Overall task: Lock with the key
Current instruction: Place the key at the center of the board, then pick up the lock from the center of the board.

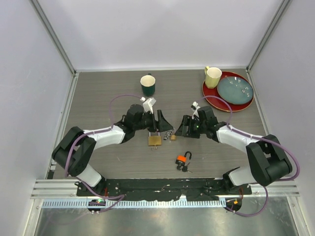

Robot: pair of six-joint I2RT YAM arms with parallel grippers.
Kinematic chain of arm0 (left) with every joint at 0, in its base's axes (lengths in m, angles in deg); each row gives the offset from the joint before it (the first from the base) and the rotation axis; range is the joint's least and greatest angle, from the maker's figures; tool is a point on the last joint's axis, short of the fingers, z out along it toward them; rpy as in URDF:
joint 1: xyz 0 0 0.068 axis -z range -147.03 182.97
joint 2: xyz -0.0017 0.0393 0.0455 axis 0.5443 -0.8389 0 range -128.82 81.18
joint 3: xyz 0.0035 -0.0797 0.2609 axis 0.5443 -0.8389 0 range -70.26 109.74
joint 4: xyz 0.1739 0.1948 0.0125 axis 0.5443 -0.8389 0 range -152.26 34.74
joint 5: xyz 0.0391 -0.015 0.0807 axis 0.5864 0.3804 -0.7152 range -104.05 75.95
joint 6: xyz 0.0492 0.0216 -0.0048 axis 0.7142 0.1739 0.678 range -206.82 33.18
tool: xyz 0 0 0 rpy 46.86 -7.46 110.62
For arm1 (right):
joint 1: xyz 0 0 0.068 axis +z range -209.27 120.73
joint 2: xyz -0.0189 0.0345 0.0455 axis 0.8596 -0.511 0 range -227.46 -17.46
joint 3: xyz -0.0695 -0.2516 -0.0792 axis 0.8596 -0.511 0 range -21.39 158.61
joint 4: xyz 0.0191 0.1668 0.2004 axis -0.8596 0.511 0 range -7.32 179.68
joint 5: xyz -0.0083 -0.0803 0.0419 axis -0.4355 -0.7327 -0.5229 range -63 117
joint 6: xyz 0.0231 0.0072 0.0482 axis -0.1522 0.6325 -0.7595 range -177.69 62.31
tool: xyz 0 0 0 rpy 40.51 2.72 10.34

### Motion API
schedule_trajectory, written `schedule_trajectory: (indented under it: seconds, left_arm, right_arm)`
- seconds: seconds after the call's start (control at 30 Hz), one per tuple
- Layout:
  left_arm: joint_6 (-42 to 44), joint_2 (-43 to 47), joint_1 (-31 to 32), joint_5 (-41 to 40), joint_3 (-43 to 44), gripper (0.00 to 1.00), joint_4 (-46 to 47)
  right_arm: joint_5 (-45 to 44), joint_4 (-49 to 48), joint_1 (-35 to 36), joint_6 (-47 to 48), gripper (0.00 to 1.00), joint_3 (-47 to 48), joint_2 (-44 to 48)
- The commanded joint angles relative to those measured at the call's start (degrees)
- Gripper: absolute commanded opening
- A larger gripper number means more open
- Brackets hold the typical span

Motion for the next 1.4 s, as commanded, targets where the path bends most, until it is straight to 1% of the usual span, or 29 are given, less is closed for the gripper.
schedule_trajectory:
  seconds: [0.0,0.03,0.07,0.13,0.17,0.23,0.27,0.3,0.37,0.4,0.5,0.53,0.57,0.6,0.63,0.67,0.73,0.77,0.8,0.83,0.87,0.97,1.0,1.03,1.1,1.2,1.23,1.27,1.37]
  left_arm:
    - [-5.67,4.95,-0.40,7.01,-6.23,0.78,19.75]
    - [-6.99,5.48,-0.67,7.97,-7.30,0.80,22.74]
    - [-8.22,6.79,-0.93,9.20,-8.62,0.82,28.95]
    - [-11.30,8.11,-1.81,10.00,-11.70,0.87,33.47]
    - [-11.75,8.73,-1.99,10.44,-12.49,0.87,36.54]
    - [-11.93,11.01,-2.43,11.23,-13.55,0.90,36.23]
    - [-11.41,11.98,-2.34,11.32,-13.64,0.95,35.26]
    - [-10.71,13.99,-2.43,11.32,-13.38,0.95,31.51]
    - [-7.81,15.93,-2.43,10.71,-12.94,0.96,27.10]
    - [-6.32,17.16,-2.34,10.19,-12.24,0.96,21.08]
    - [-0.52,21.47,-1.82,6.59,-10.40,0.96,11.73]
    - [0.89,23.48,-1.47,3.97,-9.87,0.96,5.61]
    - [4.12,24.37,-0.94,2.11,-9.25,0.96,2.50]
    - [5.55,25.08,0.37,0.70,-8.03,0.96,-0.05]
    - [7.04,26.21,1.17,-0.88,-7.32,0.96,-5.39]
    - [8.71,26.49,1.96,-5.07,-6.53,0.96,-7.96]
    - [10.56,26.75,4.94,-9.04,-3.98,0.96,-14.71]
    - [11.70,26.58,6.08,-13.42,-3.02,0.96,-17.02]
    - [12.24,26.40,8.62,-15.46,-1.70,0.96,-18.17]
    - [12.59,26.23,9.78,-17.48,-1.08,0.96,-19.14]
    - [12.77,25.44,11.27,-21.94,-0.38,0.96,-22.20]
    - [12.77,23.51,16.37,-28.73,2.70,0.96,-27.21]
    - [12.59,21.67,17.60,-32.32,4.19,0.96,-28.45]
    - [12.33,20.61,20.48,-34.45,5.07,0.96,-29.42]
    - [11.54,16.93,23.31,-39.10,7.44,0.96,-31.53]
    - [9.61,12.97,28.14,-42.28,11.31,0.96,-34.34]
    - [8.91,10.34,29.29,-44.46,12.28,0.96,-34.97]
    - [8.73,9.01,31.65,-45.62,14.03,0.96,-35.49]
    - [6.71,3.83,34.82,-48.35,17.72,0.96,-38.04]
  right_arm:
    - [0.15,-0.50,-0.39,0.55,0.71,2.05,2.83]
    - [0.24,-0.42,-0.39,0.55,0.72,2.22,3.10]
    - [0.24,-0.33,-0.30,0.55,0.76,2.31,3.54]
    - [0.06,-0.33,-0.48,0.72,0.80,2.40,4.85]
    - [-0.03,-0.33,-0.48,0.64,0.84,2.40,5.38]
    - [-0.11,-0.24,-0.39,0.73,0.90,2.66,7.14]
    - [-0.11,-0.06,-0.39,0.73,0.93,2.75,7.75]
    - [-0.11,0.02,-0.39,0.81,0.95,2.84,8.45]
    - [-0.81,0.64,-0.39,1.43,0.98,3.54,10.21]
    - [-1.25,0.99,-0.48,1.60,0.98,3.98,10.65]
    - [-2.40,2.92,-0.74,2.57,1.00,5.73,11.98]
    - [-2.66,3.62,-0.74,2.83,1.00,6.52,12.24]
    - [-3.01,3.98,-0.91,2.92,1.00,6.88,12.59]
    - [-3.19,4.24,-0.92,3.18,1.00,7.14,12.77]
    - [-3.28,4.42,-1.09,3.27,1.00,7.58,12.94]
    - [-3.54,4.68,-1.18,3.19,1.00,7.85,13.29]
    - [-3.81,5.03,-1.27,3.19,1.00,8.29,13.56]
    - [-4.33,5.12,-1.53,3.19,1.00,8.38,13.73]
    - [-4.68,5.12,-1.71,3.27,1.00,8.38,13.74]
    - [-4.86,5.30,-1.71,3.19,1.00,8.38,13.74]
    - [-5.21,5.39,-1.79,3.19,1.00,8.46,13.74]
    - [-6.79,6.96,-2.41,2.92,1.00,9.08,13.38]
    - [-7.75,7.32,-2.67,3.01,1.00,9.08,13.21]
    - [-8.20,7.41,-2.93,2.92,1.00,8.82,13.03]
    - [-9.08,8.02,-3.55,3.01,1.00,8.82,12.59]
    - [-9.52,8.99,-4.96,2.92,1.00,9.08,11.63]
    - [-9.95,9.16,-5.66,3.01,1.00,8.99,11.37]
    - [-10.04,9.08,-6.18,3.01,1.00,8.82,11.10]
    - [-9.87,9.16,-8.37,2.75,1.00,8.38,10.31]
